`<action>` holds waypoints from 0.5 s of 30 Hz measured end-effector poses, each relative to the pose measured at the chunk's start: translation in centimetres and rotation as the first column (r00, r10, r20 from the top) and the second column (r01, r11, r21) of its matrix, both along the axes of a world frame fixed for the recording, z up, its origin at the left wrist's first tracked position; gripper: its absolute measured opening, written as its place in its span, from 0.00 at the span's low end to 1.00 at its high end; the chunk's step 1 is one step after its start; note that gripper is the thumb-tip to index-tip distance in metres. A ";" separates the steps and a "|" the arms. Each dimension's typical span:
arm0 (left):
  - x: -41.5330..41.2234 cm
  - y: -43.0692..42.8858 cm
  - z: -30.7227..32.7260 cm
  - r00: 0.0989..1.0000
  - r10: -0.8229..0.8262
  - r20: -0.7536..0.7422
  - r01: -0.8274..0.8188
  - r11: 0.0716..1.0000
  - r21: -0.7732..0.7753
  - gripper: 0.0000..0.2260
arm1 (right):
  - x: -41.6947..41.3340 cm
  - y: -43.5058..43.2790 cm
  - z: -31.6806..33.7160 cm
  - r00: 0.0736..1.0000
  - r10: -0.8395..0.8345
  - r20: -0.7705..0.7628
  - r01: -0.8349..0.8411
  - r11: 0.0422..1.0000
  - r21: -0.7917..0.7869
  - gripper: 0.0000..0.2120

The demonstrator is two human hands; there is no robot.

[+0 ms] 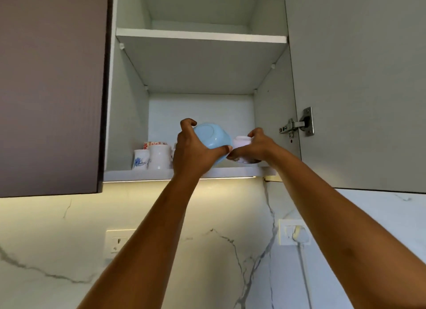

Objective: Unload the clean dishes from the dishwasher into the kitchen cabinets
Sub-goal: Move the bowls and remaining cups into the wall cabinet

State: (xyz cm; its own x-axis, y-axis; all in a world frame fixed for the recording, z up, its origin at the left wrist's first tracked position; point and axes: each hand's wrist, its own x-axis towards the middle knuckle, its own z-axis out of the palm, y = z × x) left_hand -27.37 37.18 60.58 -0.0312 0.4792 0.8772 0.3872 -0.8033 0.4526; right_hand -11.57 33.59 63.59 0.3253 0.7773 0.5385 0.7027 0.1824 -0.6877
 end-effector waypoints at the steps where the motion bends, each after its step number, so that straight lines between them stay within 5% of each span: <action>1: 0.9 0.8 0.7 0.999 0.007 -0.049 -0.009 0.999 -0.044 0.41 | 0.4 0.4 0.3 0.999 0.019 -0.031 -0.020 0.998 -0.058 0.37; 6: 3.3 3.8 3.1 0.946 0.029 -0.322 -0.115 0.961 -0.251 0.39 | 2.2 2.4 0.6 0.998 -0.042 0.050 0.052 0.977 -0.205 0.47; 9: 3.7 5.1 3.8 0.892 0.010 -0.452 -0.198 0.907 -0.372 0.42 | 3.1 1.6 0.7 0.959 -0.029 0.281 0.126 0.934 -0.335 0.12; 12: 3.9 6.4 4.4 0.846 -0.021 -0.533 -0.261 0.855 -0.448 0.44 | 3.4 1.3 0.8 0.873 0.035 0.486 0.177 0.906 -0.384 0.11; 15: 4.1 7.0 4.9 0.788 -0.040 -0.614 -0.313 0.833 -0.456 0.44 | 4.0 1.6 0.8 0.845 0.000 0.535 0.232 0.901 -0.366 0.08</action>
State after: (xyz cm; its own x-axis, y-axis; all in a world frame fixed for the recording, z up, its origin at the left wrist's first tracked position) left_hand -23.31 44.20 65.50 0.2903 0.8843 0.3657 0.7962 -0.4352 0.4203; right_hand -7.58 35.23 64.40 0.1953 0.9338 0.2999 0.9676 -0.1335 -0.2145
